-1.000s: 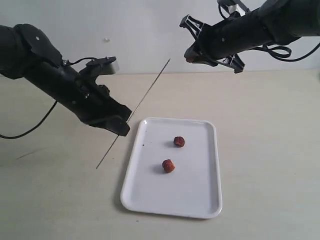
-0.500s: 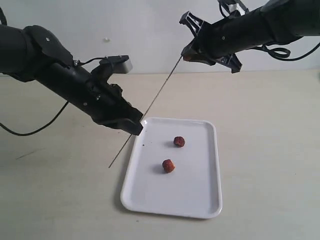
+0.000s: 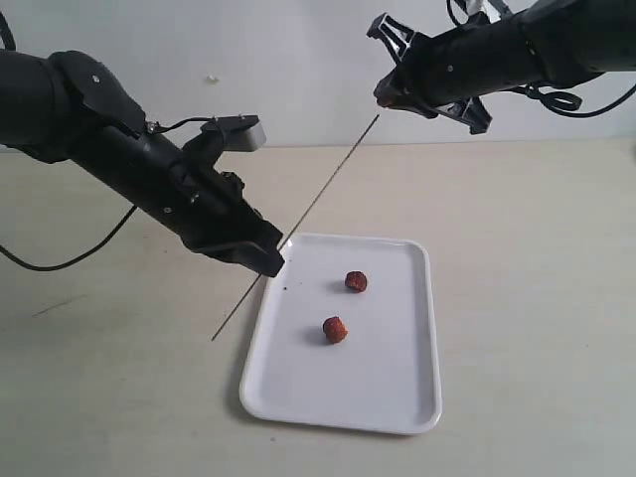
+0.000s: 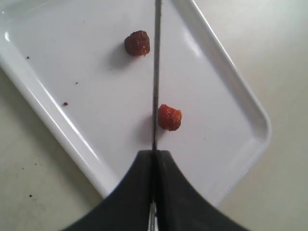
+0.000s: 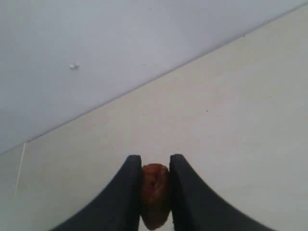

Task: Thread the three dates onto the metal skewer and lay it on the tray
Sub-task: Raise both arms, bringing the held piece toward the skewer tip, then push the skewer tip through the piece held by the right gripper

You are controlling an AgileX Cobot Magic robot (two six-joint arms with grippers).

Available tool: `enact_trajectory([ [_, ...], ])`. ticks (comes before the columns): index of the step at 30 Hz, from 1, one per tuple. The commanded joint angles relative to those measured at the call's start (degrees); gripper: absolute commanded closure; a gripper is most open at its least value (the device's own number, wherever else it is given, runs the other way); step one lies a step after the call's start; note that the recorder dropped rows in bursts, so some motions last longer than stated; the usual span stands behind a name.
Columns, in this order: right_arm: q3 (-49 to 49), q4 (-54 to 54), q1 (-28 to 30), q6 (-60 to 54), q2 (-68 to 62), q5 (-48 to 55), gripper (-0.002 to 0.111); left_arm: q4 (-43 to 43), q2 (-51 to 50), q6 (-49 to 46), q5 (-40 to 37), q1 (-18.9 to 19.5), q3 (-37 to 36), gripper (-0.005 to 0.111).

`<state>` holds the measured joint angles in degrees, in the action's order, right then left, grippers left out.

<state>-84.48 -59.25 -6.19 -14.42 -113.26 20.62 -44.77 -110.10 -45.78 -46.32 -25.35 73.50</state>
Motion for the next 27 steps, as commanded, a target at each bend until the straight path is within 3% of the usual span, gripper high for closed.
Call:
enact_trajectory([
  [1, 0.1, -0.3, 0.3, -0.9, 0.6, 0.3, 0.088, 0.0, 0.0, -0.1, 0.2, -0.3, -0.2, 0.107],
  [27, 0.1, -0.6, 0.2, -3.1, 0.7, 5.4, 0.088, 0.0, 0.0, -0.6, 2.9, -0.3, -0.2, 0.107],
])
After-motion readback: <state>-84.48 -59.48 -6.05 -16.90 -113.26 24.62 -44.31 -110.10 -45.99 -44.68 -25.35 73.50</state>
